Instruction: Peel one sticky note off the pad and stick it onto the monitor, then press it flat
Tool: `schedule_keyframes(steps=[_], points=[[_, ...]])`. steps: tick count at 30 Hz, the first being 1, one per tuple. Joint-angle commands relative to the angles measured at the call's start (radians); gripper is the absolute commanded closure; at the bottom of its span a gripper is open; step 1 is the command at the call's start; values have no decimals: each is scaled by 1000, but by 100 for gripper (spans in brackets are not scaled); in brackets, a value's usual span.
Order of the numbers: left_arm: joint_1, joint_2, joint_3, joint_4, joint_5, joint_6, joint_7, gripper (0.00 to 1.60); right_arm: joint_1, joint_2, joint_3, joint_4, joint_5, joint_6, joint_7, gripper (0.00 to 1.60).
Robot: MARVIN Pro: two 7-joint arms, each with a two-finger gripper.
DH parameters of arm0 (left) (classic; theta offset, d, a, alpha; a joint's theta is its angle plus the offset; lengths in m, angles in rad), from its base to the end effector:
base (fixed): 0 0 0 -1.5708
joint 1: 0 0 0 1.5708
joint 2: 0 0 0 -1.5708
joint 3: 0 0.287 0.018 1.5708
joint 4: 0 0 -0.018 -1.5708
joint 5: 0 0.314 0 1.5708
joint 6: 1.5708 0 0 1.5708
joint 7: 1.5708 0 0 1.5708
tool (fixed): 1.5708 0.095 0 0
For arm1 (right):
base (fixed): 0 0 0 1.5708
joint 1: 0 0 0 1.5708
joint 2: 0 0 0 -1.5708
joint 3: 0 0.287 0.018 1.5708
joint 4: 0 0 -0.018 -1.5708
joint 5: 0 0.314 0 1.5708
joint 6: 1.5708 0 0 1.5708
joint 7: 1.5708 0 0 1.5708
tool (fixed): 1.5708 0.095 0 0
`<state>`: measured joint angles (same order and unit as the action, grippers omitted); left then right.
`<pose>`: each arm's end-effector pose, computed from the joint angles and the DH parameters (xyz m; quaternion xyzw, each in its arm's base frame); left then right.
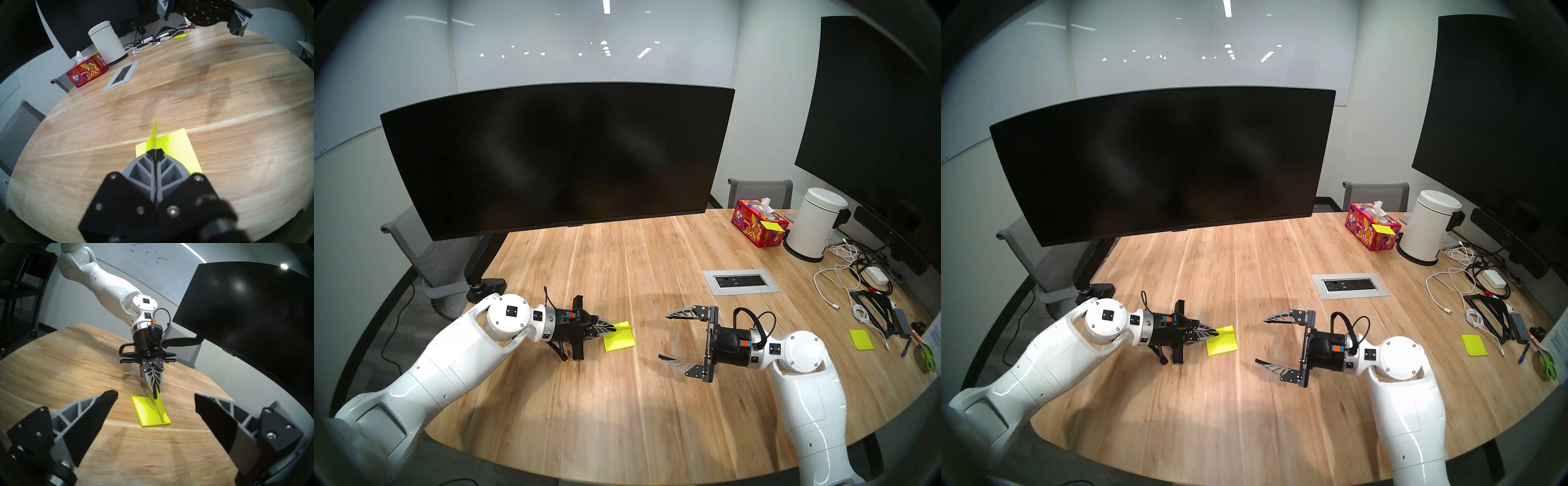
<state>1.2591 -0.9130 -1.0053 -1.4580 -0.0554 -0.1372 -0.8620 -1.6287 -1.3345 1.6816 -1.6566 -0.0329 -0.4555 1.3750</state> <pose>0.4089 -0.0086 -0.3197 0.5849 -0.6328 0.4714 0.1878 0.3401 -0.0108 -0.2969 -0.4631 -0.6104 -0.5983 0.2347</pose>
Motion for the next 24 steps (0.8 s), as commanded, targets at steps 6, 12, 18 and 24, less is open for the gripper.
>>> schedule_keyframes(steps=[6,12,18,24], points=[[12,0,-16,-17,-45,36,-4,160,17,-25,-61,-37,-38,17,12,44],[24,3,-26,-29,-72,52,-10,160,15,-36,-88,-41,-71,25,17,96],[34,2,-35,-47,-94,64,-23,160,16,-47,-110,-34,-93,38,26,139],[37,5,-38,-54,-91,72,-27,160,60,-39,-132,10,-64,97,79,160]])
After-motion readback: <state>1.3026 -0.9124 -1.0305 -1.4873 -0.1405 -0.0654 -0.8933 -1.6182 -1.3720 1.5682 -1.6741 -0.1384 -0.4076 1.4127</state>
